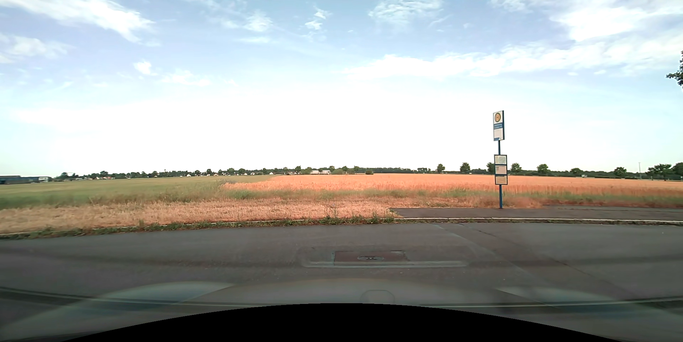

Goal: Follow the waypoints while adhering to traffic rules and regulations

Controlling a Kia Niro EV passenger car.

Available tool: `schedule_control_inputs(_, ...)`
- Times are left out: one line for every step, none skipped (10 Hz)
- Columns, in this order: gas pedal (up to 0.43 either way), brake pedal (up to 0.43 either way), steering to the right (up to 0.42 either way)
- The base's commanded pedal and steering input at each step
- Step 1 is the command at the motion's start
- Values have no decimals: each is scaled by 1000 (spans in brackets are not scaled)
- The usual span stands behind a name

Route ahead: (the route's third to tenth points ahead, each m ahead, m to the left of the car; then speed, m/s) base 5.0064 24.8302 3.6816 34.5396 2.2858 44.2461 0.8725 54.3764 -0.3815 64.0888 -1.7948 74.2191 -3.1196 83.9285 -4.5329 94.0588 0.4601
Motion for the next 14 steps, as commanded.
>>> schedule_control_inputs(0,110,-21)
schedule_control_inputs(0,104,-26)
schedule_control_inputs(0,104,-28)
schedule_control_inputs(0,98,-29)
schedule_control_inputs(0,55,-28)
schedule_control_inputs(0,18,-29)
schedule_control_inputs(0,0,-33)
schedule_control_inputs(0,0,-48)
schedule_control_inputs(0,0,-77)
schedule_control_inputs(0,0,-112)
schedule_control_inputs(0,0,-155)
schedule_control_inputs(0,0,-173)
schedule_control_inputs(0,0,-192)
schedule_control_inputs(0,0,-222)
